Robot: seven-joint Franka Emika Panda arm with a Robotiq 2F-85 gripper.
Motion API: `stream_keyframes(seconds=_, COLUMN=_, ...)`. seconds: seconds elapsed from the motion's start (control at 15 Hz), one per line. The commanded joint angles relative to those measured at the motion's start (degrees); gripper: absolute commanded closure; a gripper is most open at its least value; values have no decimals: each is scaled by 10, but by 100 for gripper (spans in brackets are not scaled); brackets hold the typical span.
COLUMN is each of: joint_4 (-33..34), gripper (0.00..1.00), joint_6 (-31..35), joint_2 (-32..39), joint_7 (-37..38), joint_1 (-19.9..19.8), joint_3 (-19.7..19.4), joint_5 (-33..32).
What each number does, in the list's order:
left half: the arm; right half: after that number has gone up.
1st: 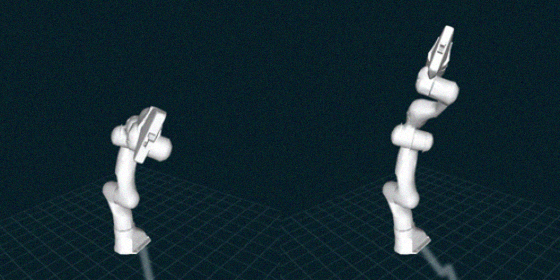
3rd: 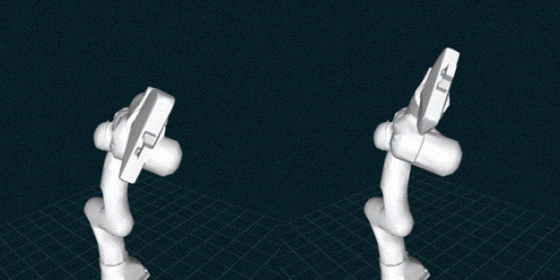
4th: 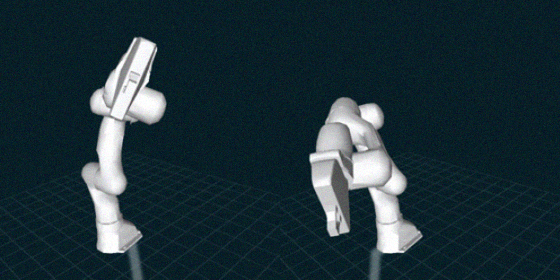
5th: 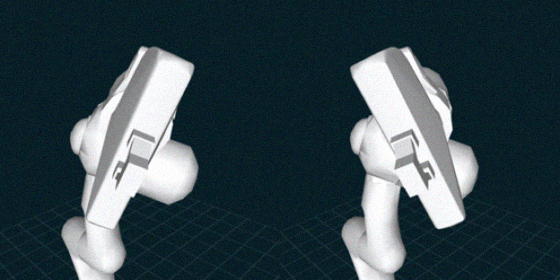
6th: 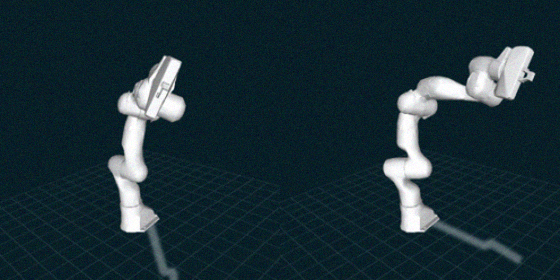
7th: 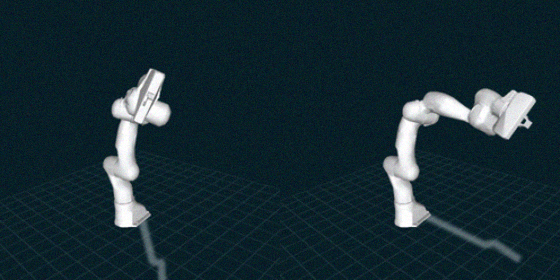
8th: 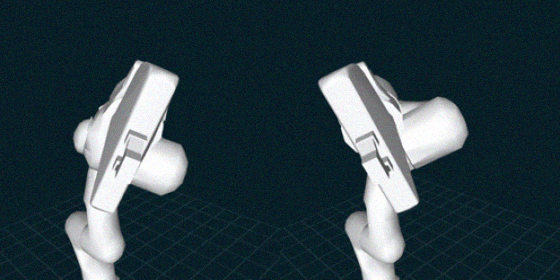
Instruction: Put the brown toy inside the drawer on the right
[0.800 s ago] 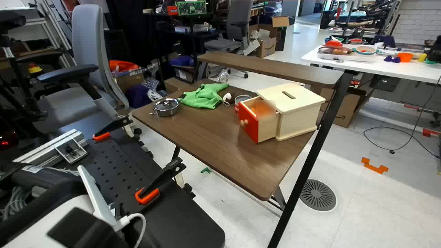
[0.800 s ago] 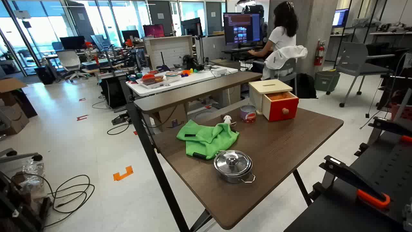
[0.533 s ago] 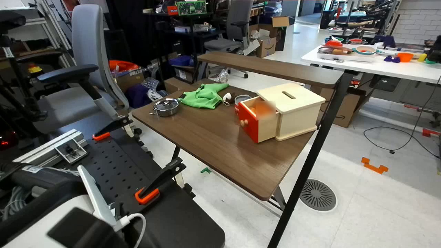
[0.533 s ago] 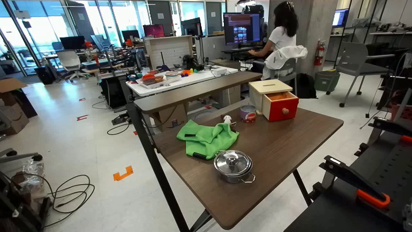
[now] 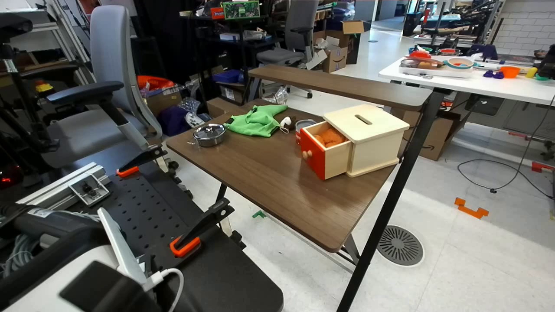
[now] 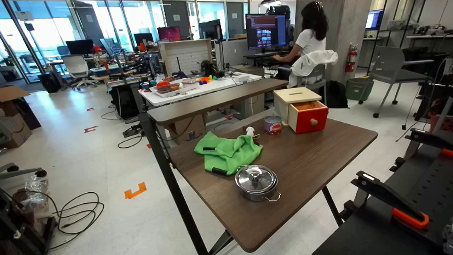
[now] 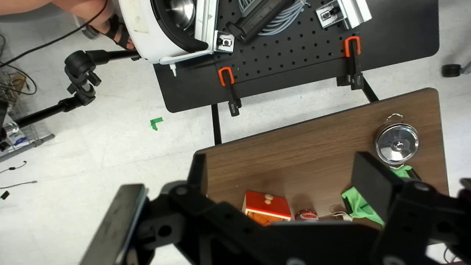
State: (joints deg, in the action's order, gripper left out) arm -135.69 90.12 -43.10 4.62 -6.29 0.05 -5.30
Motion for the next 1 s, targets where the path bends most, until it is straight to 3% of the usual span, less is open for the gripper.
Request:
stream_keyframes(seconds=0.0, joint_4=2, gripper=0, joint_6=-2, joint_2=1, joint_7=4, joint_1=7, joint_3=-5, joint_5=-3)
stream_keyframes(seconds=0.73, joint_4=2, gripper=0, joint_6=-2, joint_2=1, joint_7=4, joint_1=7, joint_3=-5, joint_5=-3)
stream_keyframes(seconds=0.93, joint_4=-18, gripper=0, joint_6=50, joint_2=11, joint_7=48, joint_1=6, joint_3=-4, joint_5=38)
